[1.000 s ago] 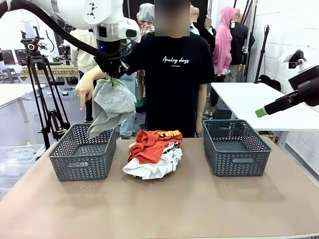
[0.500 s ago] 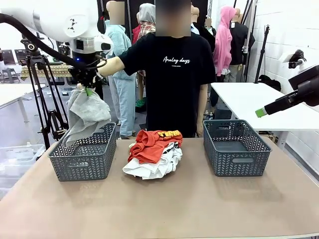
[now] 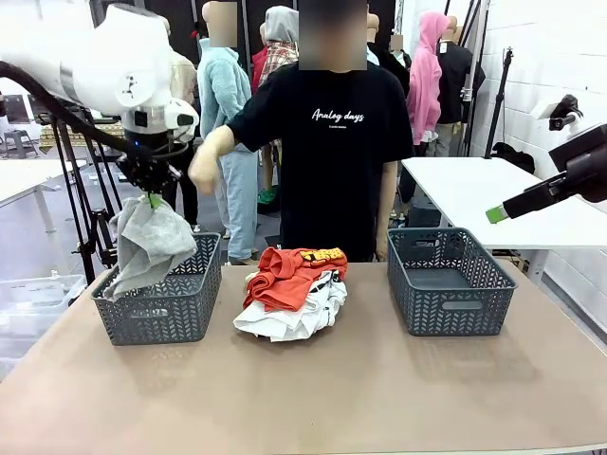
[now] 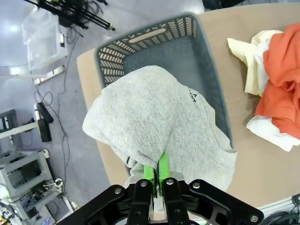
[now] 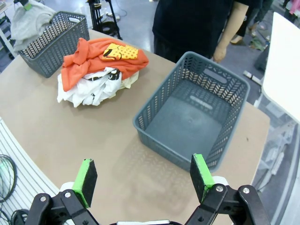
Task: Sort the tops and bottoms.
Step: Sort the clothes according to human instructions.
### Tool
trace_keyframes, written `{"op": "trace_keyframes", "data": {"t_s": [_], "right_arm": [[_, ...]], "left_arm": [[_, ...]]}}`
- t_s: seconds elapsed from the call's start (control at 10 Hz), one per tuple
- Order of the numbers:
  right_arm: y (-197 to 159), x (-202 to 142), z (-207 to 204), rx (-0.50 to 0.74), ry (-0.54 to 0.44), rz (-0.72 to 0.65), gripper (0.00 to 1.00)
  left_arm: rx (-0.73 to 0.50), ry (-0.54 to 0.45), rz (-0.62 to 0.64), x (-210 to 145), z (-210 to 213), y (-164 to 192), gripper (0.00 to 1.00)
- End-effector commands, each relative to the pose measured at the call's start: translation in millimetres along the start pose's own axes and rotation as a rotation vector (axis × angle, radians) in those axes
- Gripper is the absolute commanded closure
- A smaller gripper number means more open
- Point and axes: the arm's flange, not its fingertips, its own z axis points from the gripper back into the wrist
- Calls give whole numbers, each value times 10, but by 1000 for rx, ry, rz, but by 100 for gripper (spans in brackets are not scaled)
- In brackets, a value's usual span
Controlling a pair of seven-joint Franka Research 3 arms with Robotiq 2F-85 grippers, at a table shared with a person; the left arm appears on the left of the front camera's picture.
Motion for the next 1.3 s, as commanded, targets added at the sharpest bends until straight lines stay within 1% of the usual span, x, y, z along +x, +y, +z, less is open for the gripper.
{"op": "trace_keyframes", "data": {"t_s": [0.0,0.1,0.2,0.3,0.4,0.5,0.8,0.9,1.2], "right_arm": [[-10,-13,-9,15,0,0,0],[-10,-13,-9,15,0,0,0],[-10,-13,-9,15,0,0,0],[-10,-13,-9,15,0,0,0],[-10,-13,-9,15,0,0,0],[-10,-13,-9,15,0,0,0],[-10,-13,-9,15,0,0,0],[-10,-13,-9,15,0,0,0],[-10,-13,-9,15,0,0,0]], "left_arm": [[-42,5,27,25,-209,23,100],[-67,20,36,32,-389,-4,100],[-59,20,45,2,-528,-21,100],[-79,32,66,-37,-641,-26,100],[-70,52,76,-71,-761,-28,100],[-79,47,86,-92,-881,-22,100],[-92,81,82,-72,-1062,25,100],[-101,90,92,-77,-1088,47,90],[-92,58,122,-73,-1072,84,32]]}}
